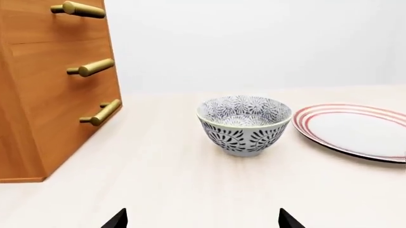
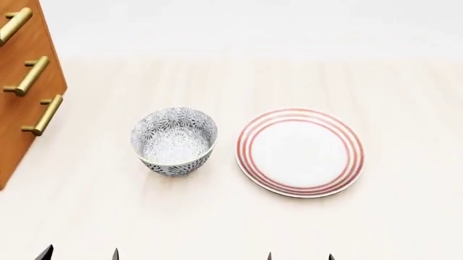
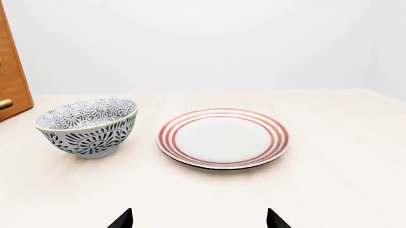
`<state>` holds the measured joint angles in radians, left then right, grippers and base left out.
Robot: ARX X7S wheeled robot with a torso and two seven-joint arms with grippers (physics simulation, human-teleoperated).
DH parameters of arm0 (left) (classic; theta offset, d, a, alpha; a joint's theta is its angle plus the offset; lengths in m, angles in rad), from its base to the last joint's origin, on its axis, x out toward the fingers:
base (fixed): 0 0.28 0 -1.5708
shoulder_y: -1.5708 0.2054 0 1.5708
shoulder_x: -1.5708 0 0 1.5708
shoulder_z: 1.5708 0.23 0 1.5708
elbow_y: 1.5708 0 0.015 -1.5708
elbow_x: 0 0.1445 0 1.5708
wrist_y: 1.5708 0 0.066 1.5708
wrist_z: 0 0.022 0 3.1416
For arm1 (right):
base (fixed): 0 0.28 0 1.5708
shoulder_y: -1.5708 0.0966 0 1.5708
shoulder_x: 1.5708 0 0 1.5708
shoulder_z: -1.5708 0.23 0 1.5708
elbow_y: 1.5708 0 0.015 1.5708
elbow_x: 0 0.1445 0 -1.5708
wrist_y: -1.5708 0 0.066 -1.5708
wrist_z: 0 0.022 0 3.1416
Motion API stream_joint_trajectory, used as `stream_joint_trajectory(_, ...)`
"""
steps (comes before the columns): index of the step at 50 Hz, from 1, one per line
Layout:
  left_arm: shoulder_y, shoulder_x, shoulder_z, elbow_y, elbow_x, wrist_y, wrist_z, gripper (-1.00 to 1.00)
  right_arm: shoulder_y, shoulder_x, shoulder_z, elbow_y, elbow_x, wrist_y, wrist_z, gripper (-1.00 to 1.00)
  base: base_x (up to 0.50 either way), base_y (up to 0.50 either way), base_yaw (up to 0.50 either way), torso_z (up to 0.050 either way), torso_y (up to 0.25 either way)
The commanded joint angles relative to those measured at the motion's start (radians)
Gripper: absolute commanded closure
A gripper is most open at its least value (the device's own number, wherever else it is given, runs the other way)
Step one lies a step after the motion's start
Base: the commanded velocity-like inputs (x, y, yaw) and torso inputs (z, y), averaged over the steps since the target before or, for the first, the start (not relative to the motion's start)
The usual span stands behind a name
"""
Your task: Open the top drawer of the cabinet.
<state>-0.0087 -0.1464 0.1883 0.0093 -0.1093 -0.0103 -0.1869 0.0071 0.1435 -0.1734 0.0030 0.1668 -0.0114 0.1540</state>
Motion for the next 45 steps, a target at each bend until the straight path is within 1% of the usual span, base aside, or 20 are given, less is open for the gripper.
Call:
stream_joint_trajectory(1,-0.002,0.013,-0.017,-0.004,-0.001,0.005,0.016,-1.0,0.002,-0.011,0.013,0.009,-0.008,-0.011,-0.014,-1.0,0.5,0.0,0.0,0.0,0.0)
stream_joint_trajectory(33,-0.005,-0.007,0.006,-0.004,-0.021,0.012,-0.006,-1.0,0.003,0.009,-0.012,0.004,0.012,-0.022,0.002,-1.0,0.5,0.0,0.0,0.0,0.001)
stream_joint_trajectory(42,-0.009,-0.009,0.013,-0.01,-0.023,0.016,-0.011,-1.0,0.002,0.018,-0.026,-0.003,0.007,-0.042,-0.001,-1.0,0.0,0.0,0.0,0.0,0.0)
stream_joint_trajectory(45,-0.007,-0.012,0.013,-0.001,-0.026,0.009,-0.014,-1.0,0.001,0.019,-0.026,-0.002,0.015,-0.045,-0.002,-1.0,0.0,0.44,0.0,0.0,0.0)
